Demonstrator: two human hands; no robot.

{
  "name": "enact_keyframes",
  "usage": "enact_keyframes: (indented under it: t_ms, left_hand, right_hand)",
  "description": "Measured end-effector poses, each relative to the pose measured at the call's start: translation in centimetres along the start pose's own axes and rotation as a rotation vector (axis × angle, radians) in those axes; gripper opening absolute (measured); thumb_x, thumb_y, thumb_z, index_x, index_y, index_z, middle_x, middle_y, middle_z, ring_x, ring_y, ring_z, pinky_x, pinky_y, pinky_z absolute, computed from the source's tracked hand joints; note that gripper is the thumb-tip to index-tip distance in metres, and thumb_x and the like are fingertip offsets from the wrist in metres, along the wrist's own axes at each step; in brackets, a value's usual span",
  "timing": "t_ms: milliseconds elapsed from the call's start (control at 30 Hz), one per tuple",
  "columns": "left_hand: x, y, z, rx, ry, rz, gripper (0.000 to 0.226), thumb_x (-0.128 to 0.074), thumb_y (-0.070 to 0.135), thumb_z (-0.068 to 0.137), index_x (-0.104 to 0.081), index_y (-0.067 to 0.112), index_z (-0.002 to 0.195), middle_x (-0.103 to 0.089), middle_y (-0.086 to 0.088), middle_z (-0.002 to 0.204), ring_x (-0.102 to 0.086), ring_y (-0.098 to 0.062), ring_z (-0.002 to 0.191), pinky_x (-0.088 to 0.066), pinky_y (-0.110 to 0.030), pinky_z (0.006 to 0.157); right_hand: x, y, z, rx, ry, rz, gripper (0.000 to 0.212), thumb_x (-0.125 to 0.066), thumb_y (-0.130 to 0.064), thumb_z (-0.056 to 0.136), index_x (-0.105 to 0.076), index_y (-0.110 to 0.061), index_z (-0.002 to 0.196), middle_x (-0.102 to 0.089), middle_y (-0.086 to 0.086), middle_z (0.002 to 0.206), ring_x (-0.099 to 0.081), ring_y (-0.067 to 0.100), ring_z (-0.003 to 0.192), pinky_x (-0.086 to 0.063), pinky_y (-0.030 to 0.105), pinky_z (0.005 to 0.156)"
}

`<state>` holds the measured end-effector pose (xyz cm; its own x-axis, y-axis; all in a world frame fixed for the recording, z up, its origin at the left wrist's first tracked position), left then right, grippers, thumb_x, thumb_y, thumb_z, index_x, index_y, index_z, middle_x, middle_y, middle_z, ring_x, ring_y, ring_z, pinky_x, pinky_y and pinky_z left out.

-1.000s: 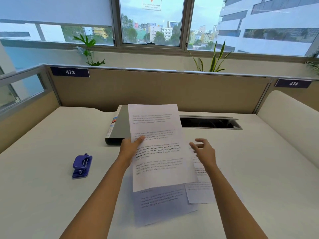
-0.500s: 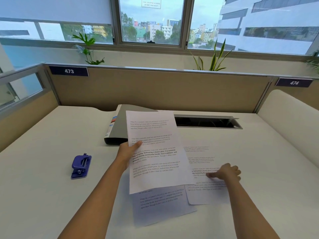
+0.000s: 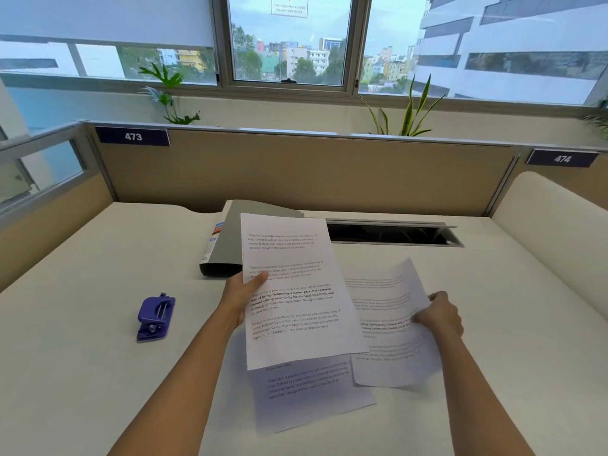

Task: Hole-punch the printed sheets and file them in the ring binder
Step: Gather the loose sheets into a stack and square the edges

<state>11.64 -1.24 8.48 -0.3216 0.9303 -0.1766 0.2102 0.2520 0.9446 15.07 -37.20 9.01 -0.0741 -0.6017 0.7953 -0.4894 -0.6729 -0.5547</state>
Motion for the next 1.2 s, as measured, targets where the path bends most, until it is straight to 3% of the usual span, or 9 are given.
enact_keyframes:
  t_ms: [133, 300, 467, 600, 733, 833, 1067, 1133, 1200]
  left_hand:
    - [0.0, -0.2, 0.0, 0.002, 0.002, 0.004, 0.029, -0.063, 0.016, 0.088, -0.059, 0.009, 0.116, -0.067, -0.014, 0.109, -0.066, -0.034, 0.097, -0.054, -0.049, 0.086]
    - [-0.2, -0.4, -0.2, 0.016, 0.014, 0.018, 0.024, -0.060, 0.019, 0.091, -0.059, 0.011, 0.113, -0.067, -0.014, 0.106, -0.065, -0.034, 0.094, -0.054, -0.049, 0.084]
    - [-0.4, -0.4, -0.4, 0.022, -0.016, 0.026, 0.026, -0.059, 0.020, 0.091, -0.058, 0.011, 0.115, -0.068, -0.012, 0.104, -0.066, -0.034, 0.094, -0.054, -0.049, 0.085]
    - [-0.8, -0.4, -0.6, 0.029, -0.064, 0.025, 0.022, -0.059, 0.023, 0.091, -0.060, 0.012, 0.110, -0.069, -0.013, 0.104, -0.069, -0.029, 0.087, -0.058, -0.042, 0.074]
    - [-1.4, -0.3, -1.0, 0.052, -0.089, 0.072, 0.012, -0.060, 0.024, 0.091, -0.063, 0.013, 0.097, -0.073, -0.008, 0.079, -0.072, -0.020, 0.060, -0.055, -0.029, 0.049]
    - [-1.6, -0.3, -0.9, 0.076, -0.114, 0.085, 0.013, -0.059, 0.018, 0.091, -0.065, 0.008, 0.096, -0.073, -0.009, 0.074, -0.071, -0.024, 0.061, -0.055, -0.033, 0.055]
    - [-1.6, -0.3, -1.0, 0.083, -0.136, 0.024, 0.013, -0.061, 0.002, 0.086, -0.065, 0.009, 0.097, -0.071, -0.011, 0.079, -0.071, -0.019, 0.057, -0.056, -0.028, 0.050]
    - [-1.6, -0.2, -1.1, 0.092, -0.149, 0.018, 0.015, -0.061, 0.001, 0.087, -0.063, 0.007, 0.100, -0.070, -0.012, 0.080, -0.070, -0.019, 0.057, -0.056, -0.028, 0.049]
    - [-1.7, 0.0, -1.1, 0.096, -0.175, 0.017, 0.016, -0.060, 0.001, 0.087, -0.062, 0.007, 0.103, -0.071, -0.011, 0.079, -0.071, -0.019, 0.058, -0.056, -0.029, 0.049]
  right_hand:
    - [3.9, -3.6, -2.2, 0.190, 0.211, -0.058, 0.028, -0.055, -0.013, 0.088, -0.057, -0.017, 0.116, -0.064, 0.017, 0.110, -0.056, 0.031, 0.087, -0.038, 0.030, 0.070]
    - [9.8, -8.2, -6.5, 0.483, 0.373, 0.035, 0.027, -0.054, -0.026, 0.092, -0.063, -0.025, 0.117, -0.067, 0.012, 0.110, -0.060, 0.034, 0.100, -0.036, 0.029, 0.072]
    - [13.0, -10.3, -9.3, 0.635, 0.299, 0.346, 0.027, -0.061, -0.025, 0.090, -0.065, -0.021, 0.117, -0.066, -0.001, 0.099, -0.060, 0.015, 0.084, -0.043, 0.028, 0.073]
    - [9.4, -10.3, -8.2, 0.641, 0.079, 0.567, 0.020, -0.063, -0.015, 0.087, -0.069, -0.011, 0.106, -0.070, 0.002, 0.089, -0.060, -0.007, 0.061, -0.048, 0.017, 0.067]
    - [3.7, -9.0, -7.3, 0.540, -0.094, 0.620, 0.019, -0.066, -0.020, 0.086, -0.070, -0.013, 0.103, -0.073, 0.004, 0.093, -0.067, 0.016, 0.081, -0.052, 0.035, 0.080]
    - [0.6, -8.0, -7.6, 0.475, -0.136, 0.613, 0.019, -0.065, -0.025, 0.086, -0.067, -0.018, 0.104, -0.073, 0.004, 0.097, -0.070, 0.019, 0.085, -0.056, 0.039, 0.082]
    - [-2.0, -7.1, -8.1, 0.447, -0.081, 0.521, 0.033, -0.063, -0.024, 0.088, -0.056, -0.016, 0.119, -0.059, 0.001, 0.113, -0.059, 0.014, 0.091, -0.046, 0.020, 0.068]
    - [-2.2, -6.8, -7.7, 0.429, -0.062, 0.478, 0.041, -0.066, -0.029, 0.086, -0.051, -0.018, 0.123, -0.051, 0.001, 0.119, -0.055, 0.016, 0.097, -0.045, 0.024, 0.077]
    - [-2.5, -6.4, -7.2, 0.341, -0.201, 0.534, 0.053, -0.068, -0.033, 0.084, -0.043, -0.018, 0.129, -0.049, 0.000, 0.117, -0.055, 0.018, 0.099, -0.047, 0.030, 0.081]
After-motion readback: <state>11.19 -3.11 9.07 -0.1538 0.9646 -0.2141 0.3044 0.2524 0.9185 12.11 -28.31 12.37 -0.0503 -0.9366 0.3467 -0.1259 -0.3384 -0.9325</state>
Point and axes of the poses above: each hand's wrist, its own z-axis towards the middle knuckle, its own x-axis out of the back of the hand, y = z × x, the point moved 2 cm from there along z, towards the middle knuckle
